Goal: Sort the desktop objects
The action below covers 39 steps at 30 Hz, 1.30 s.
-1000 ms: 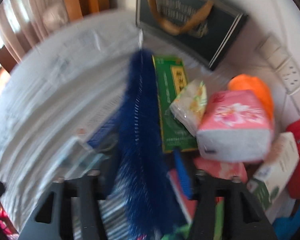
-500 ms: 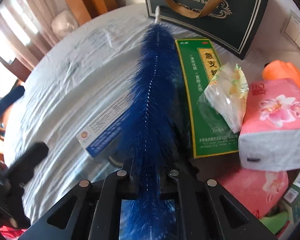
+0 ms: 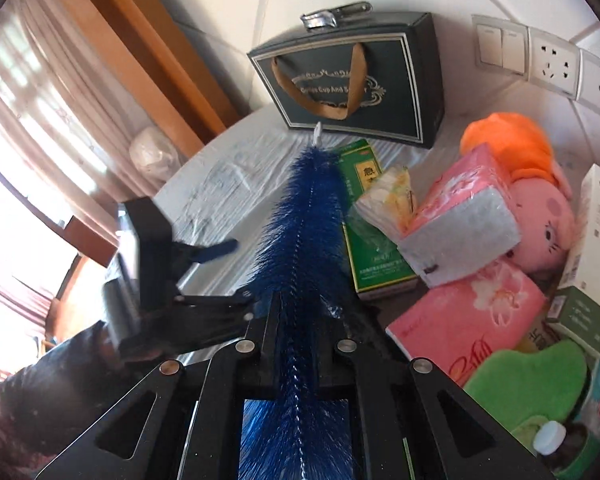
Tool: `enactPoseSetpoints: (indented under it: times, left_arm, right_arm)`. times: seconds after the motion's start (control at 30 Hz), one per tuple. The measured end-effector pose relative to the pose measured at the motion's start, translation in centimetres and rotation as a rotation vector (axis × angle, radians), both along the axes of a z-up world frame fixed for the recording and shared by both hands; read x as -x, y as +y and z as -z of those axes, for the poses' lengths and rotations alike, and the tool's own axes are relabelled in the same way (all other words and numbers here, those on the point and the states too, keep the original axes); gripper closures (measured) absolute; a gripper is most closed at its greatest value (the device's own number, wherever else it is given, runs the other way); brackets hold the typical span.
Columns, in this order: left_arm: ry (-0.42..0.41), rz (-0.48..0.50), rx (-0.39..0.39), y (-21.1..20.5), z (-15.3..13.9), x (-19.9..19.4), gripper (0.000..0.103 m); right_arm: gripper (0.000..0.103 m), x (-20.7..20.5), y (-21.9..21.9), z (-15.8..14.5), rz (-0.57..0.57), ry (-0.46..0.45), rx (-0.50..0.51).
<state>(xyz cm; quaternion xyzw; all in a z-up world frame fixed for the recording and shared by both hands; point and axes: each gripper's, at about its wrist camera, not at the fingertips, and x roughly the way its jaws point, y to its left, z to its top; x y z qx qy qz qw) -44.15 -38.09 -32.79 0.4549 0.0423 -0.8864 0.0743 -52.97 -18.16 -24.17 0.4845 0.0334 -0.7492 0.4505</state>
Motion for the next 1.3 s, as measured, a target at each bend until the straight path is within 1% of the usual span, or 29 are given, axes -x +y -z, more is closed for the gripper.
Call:
enactPoseSetpoints:
  times: [0.07,0.13,0.17,0.2,0.23,0.27,0.3,0.37,0.47,0.53,0.57,0.63,0.7,0.77,0.83,0.93,1.0,1.07,1.1,1.13,1.17,1.23,1.3]
  left_arm:
    - [0.004,-0.015,-0.034,-0.3,0.2,-0.2,0.046]
    - [0.01,-0.021,-0.021,-0.1,0.2,-0.3,0.046]
    - [0.009,-0.017,-0.016,0.1,0.2,-0.2,0.048]
    - [0.007,-0.003,-0.036,0.2,0.1,-0.2,0.064]
    - [0.0,0.0,-0.048,0.3,-0.1,-0.2,0.064]
    - [-0.004,-0.005,-0.021,0.7,-0.4,-0.6,0.064]
    - [0.016,0.005,-0.005,1.0,-1.0,-1.3,0.064]
    - [0.041,0.021,0.021,1.6,-2.1,-2.4,0.064]
    - [0.08,0.019,0.016,2.1,-3.9,-3.9,0.064]
    - [0.101,0.018,0.026,2.5,-5.0,-5.0,0.064]
    - [0.112,0.013,0.018,2.6,-5.7,-5.7,0.064]
    - [0.121,0.009,0.03,3.1,-6.3,-6.7,0.064]
    - [0.125,0.008,0.034,3.4,-6.9,-7.7,0.064]
    - [0.124,0.001,0.033,3.5,-7.3,-8.6,0.064]
    - [0.132,-0.007,0.029,3.5,-7.8,-9.4,0.064]
    - [0.15,-0.005,0.035,3.6,-8.9,-10.2,0.064]
    - [0.157,-0.002,0.048,3.9,-9.5,-11.0,0.064]
    - [0.162,-0.003,0.048,3.9,-10.0,-11.6,0.064]
    - [0.166,-0.005,0.048,4.0,-10.2,-12.1,0.064]
    - [0.169,-0.006,0.047,4.1,-10.4,-12.6,0.064]
    - [0.173,-0.006,0.045,4.3,-10.6,-13.1,0.064]
    - [0.177,-0.005,0.049,4.7,-10.7,-14.0,0.064]
    - [0.168,-0.001,0.043,4.9,-10.6,-14.5,0.064]
  right_arm:
    - [0.093,-0.1,0.3,-0.3,0.0,0.005,0.007]
    - [0.093,-0.2,-0.1,0.0,0.003,0.006,0.007]
    - [0.093,-0.2,-0.3,0.2,0.013,0.003,0.011]
    - [0.093,-0.2,-0.5,0.3,0.021,0.0,0.021]
    - [0.093,-0.3,-0.4,0.3,0.024,0.0,0.029]
    - [0.093,-0.4,-0.4,0.4,0.032,0.0,0.039]
    - [0.093,-0.6,-0.4,0.4,0.039,-0.001,0.05]
    - [0.093,-1.4,0.7,-0.4,0.058,0.002,0.084]
    - [0.093,-2.5,2.3,-1.7,0.084,0.004,0.128]
    - [0.093,-3.6,3.3,-2.8,0.094,0.028,0.141]
    - [0.094,-4.0,3.6,-3.3,0.096,0.031,0.147]
    - [0.094,-4.8,4.0,-4.1,0.095,0.047,0.147]
    - [0.094,-5.5,4.9,-4.7,0.095,0.018,0.172]
    - [0.094,-5.8,6.0,-5.3,0.107,-0.051,0.236]
    - [0.094,-6.2,7.2,-6.0,0.126,-0.093,0.297]
    - [0.095,-6.6,8.7,-7.5,0.163,-0.104,0.356]
    - [0.096,-7.2,9.5,-8.3,0.178,-0.099,0.375]
    - [0.098,-8.0,10.2,-9.6,0.193,-0.047,0.361]
    - [0.098,-8.4,10.4,-9.9,0.191,-0.021,0.338]
    - [0.098,-8.7,10.5,-10.0,0.185,0.002,0.293]
    - [0.098,-8.9,10.7,-9.4,0.182,0.0,0.245]
    - [0.098,-9.9,11.1,-7.1,0.169,-0.013,0.13]
    - [0.1,-11.1,11.0,-3.3,0.148,-0.048,-0.02]
